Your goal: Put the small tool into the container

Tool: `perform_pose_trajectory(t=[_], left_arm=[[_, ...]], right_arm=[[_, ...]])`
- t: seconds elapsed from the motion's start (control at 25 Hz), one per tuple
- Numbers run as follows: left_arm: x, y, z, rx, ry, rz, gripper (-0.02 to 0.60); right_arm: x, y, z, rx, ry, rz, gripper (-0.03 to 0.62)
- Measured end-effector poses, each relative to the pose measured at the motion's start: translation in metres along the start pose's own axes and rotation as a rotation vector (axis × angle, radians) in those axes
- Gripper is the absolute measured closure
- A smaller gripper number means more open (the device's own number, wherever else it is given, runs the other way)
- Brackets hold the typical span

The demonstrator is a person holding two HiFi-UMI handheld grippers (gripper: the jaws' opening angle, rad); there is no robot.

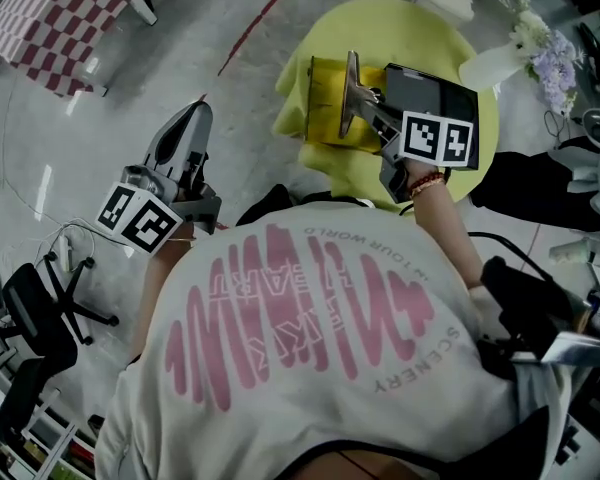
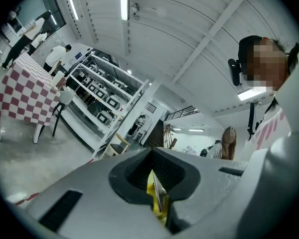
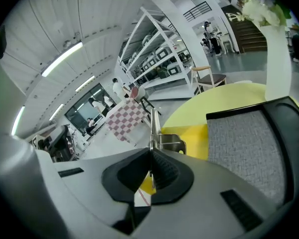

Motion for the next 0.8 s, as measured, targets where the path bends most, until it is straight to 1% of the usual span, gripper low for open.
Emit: perform_pose_trajectory(t=[0.16,0.4,0.64,0.8], left_arm=[[0.002,0.001,0.009,0.006,0.011,-0.002,0.575],[0.011,0.004,0.025,0.024,0.048,-0.013,0.574],[0.011,0.006,0.031,0.033,0.067,-0.014,0.575],[0.01,0.007,0.034,0.039,0.078,-0.018,0.574]], right_arm=[[-0.015,-0.003,-0.003,0.003,-0.018,0.05,0.586],[-0.035,-0.008,-0.006,0.002,-0.057,0.125,0.586],[-0.046,-0.009,-0.011,-0.017,-0.087,0.187,0.586],[-0.051,-0.007,-0.014,-0.048,-0.105,0.224,0.586]])
Point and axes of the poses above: the fingertips, and each gripper's own axes: x backward along the fingers, z to its left, y out of its top, the point moved 7 cm from there along x, backward along the fingers, and after that the axes turned 2 degrees about x, right-handed, at the moved point
